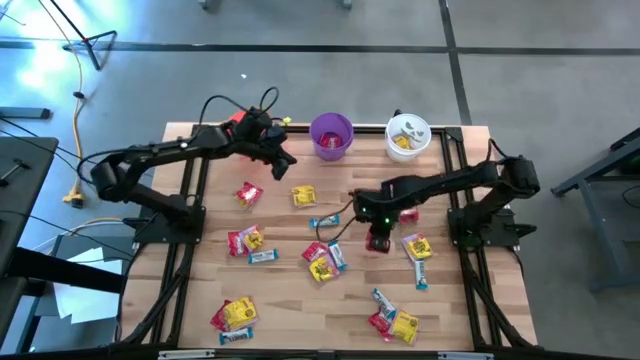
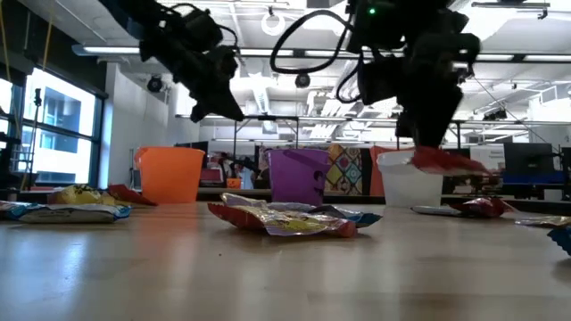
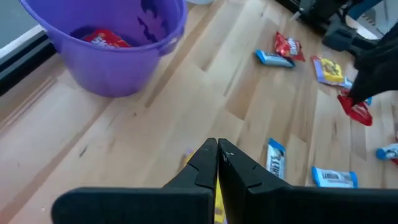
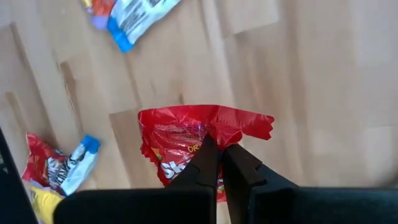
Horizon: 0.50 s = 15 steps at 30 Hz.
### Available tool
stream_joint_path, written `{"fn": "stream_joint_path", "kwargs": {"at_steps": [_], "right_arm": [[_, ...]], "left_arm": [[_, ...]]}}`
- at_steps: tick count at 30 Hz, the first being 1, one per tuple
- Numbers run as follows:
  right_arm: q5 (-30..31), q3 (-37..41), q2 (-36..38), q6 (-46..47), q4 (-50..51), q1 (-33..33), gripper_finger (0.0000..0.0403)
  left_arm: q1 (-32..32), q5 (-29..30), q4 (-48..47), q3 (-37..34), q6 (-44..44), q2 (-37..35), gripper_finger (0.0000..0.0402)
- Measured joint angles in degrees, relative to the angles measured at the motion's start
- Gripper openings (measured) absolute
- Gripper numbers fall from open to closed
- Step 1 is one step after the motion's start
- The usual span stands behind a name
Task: Sort candy
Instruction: Put the red candy into the purple bucket
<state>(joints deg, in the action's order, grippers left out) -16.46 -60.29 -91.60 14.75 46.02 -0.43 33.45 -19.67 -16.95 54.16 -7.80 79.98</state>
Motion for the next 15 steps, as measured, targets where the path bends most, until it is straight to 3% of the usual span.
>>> {"fn": "stream_joint_path", "kwargs": {"at_steps": [15], "right_arm": [[-0.25,-3.74,0.08,-6.48,6.69,-6.35,0.0000]], "left_arm": [[4.45,-0.29,-3.03,6.60,2.97,7.81,0.0000]]}}
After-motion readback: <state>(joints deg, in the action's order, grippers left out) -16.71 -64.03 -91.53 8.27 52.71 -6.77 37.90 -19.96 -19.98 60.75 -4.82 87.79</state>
